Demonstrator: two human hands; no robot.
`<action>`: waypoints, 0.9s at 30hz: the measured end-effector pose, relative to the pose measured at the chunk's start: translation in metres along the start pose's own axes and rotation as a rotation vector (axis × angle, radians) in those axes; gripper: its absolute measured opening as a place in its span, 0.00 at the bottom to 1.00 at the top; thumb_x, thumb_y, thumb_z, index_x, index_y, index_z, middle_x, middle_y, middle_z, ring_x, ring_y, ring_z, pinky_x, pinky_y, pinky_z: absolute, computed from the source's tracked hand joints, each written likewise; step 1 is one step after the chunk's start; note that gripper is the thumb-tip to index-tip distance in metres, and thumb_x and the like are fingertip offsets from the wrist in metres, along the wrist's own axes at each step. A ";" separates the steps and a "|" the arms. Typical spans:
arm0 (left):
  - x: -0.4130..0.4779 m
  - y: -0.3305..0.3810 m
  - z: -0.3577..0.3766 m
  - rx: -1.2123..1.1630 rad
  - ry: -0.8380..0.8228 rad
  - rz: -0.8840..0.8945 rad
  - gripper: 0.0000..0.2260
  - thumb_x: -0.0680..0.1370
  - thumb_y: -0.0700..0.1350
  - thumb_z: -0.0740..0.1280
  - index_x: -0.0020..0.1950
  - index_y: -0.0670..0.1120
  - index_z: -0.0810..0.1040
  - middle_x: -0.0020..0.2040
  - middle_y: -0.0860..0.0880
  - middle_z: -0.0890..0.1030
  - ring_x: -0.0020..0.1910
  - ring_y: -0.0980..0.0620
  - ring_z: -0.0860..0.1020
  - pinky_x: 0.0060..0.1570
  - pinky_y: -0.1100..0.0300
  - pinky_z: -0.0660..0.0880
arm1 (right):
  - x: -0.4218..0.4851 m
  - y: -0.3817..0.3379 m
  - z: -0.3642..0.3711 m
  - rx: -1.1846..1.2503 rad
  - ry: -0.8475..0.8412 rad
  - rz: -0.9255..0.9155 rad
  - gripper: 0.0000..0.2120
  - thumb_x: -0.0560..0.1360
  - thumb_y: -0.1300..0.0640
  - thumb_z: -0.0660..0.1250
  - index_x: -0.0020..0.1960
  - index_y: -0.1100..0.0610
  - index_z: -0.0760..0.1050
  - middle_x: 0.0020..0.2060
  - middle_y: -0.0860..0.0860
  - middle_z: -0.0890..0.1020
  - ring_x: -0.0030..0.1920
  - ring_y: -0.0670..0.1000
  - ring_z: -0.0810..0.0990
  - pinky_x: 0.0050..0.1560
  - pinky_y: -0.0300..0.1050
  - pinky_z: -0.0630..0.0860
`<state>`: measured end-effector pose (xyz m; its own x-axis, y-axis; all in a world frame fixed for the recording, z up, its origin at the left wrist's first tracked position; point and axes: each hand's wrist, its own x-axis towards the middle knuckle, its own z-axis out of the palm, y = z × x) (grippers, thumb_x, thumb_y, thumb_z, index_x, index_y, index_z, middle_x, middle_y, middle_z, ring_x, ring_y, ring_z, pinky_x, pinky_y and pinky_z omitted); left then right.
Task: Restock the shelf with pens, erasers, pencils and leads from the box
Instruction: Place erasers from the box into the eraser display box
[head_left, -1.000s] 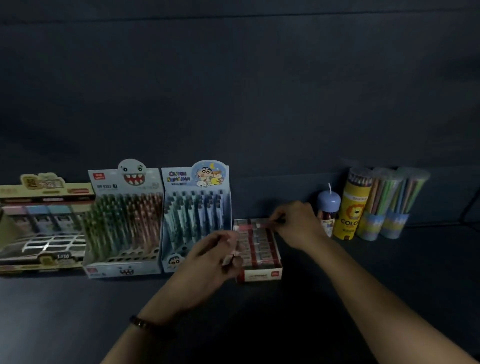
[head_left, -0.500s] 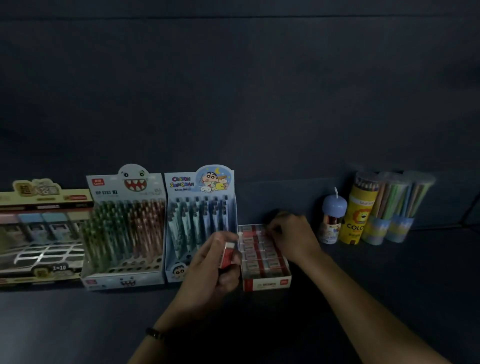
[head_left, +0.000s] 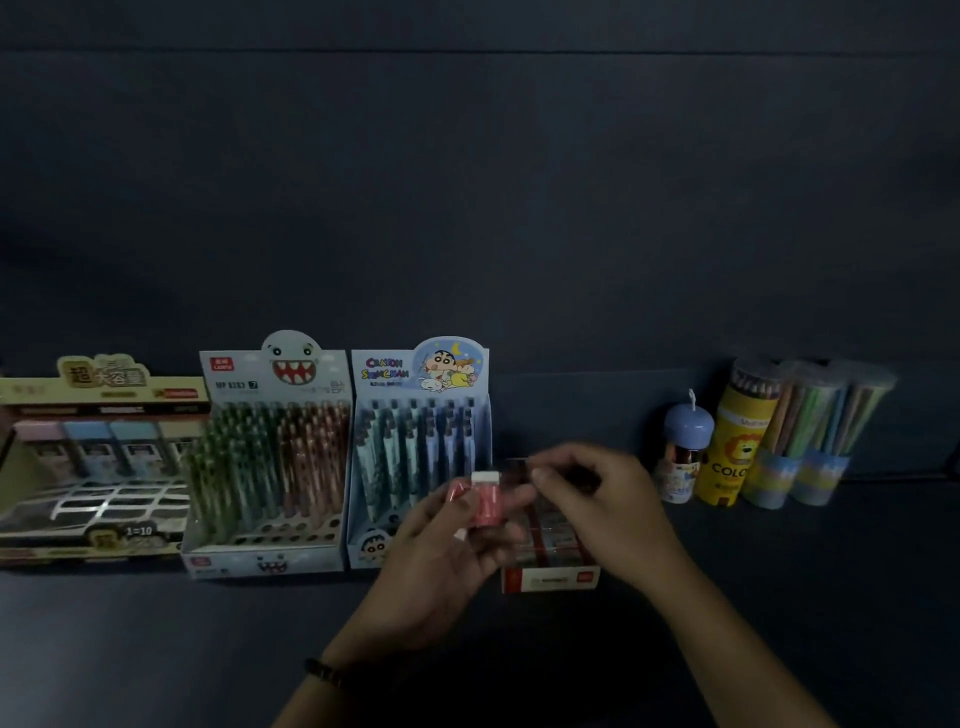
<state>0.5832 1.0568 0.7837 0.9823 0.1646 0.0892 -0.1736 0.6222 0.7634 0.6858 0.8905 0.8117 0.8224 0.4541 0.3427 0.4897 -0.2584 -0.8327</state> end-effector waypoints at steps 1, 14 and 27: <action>0.001 -0.001 0.000 0.009 0.026 0.021 0.11 0.83 0.40 0.62 0.53 0.38 0.83 0.56 0.33 0.85 0.41 0.45 0.83 0.43 0.54 0.82 | -0.010 -0.005 0.004 0.066 0.008 0.006 0.06 0.79 0.56 0.74 0.53 0.45 0.86 0.47 0.37 0.87 0.51 0.38 0.84 0.51 0.29 0.77; 0.008 -0.012 -0.014 0.569 0.136 0.179 0.12 0.88 0.47 0.60 0.52 0.45 0.80 0.38 0.45 0.73 0.33 0.50 0.69 0.31 0.58 0.66 | -0.025 -0.005 0.032 0.151 0.120 -0.011 0.07 0.76 0.62 0.77 0.46 0.49 0.84 0.42 0.44 0.87 0.45 0.46 0.86 0.49 0.46 0.84; 0.006 -0.014 -0.010 0.518 0.085 0.179 0.09 0.88 0.41 0.60 0.61 0.41 0.78 0.33 0.52 0.70 0.28 0.55 0.64 0.28 0.61 0.63 | -0.016 0.005 0.020 0.128 0.033 -0.059 0.08 0.72 0.66 0.80 0.46 0.53 0.89 0.47 0.44 0.88 0.48 0.44 0.88 0.53 0.39 0.83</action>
<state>0.5904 1.0567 0.7676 0.9279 0.3078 0.2106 -0.2587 0.1243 0.9579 0.6688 0.8994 0.7934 0.8033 0.4362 0.4056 0.4987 -0.1203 -0.8584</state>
